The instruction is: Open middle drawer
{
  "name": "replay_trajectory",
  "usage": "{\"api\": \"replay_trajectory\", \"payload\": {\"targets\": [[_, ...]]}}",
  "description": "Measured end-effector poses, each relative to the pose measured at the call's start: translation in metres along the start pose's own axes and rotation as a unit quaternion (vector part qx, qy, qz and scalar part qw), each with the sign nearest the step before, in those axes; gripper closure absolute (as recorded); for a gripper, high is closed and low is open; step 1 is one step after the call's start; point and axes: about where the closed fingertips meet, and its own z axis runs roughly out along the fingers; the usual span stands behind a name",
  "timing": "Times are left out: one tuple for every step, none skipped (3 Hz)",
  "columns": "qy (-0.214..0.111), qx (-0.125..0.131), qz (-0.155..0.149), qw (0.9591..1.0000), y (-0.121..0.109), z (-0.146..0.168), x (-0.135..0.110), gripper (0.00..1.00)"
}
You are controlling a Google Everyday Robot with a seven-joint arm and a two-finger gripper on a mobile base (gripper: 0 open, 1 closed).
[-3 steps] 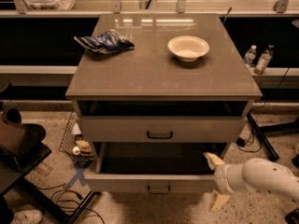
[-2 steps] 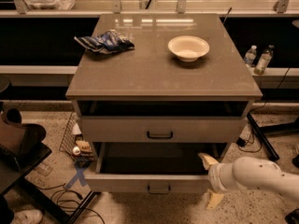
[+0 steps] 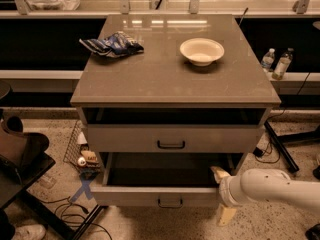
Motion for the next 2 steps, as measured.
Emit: {"api": "replay_trajectory", "payload": {"targets": [[-0.009, -0.015, -0.001, 0.9998, 0.005, 0.016, -0.001, 0.02], [-0.015, -0.029, -0.006, 0.9995, 0.013, 0.027, -0.002, 0.25]]}}
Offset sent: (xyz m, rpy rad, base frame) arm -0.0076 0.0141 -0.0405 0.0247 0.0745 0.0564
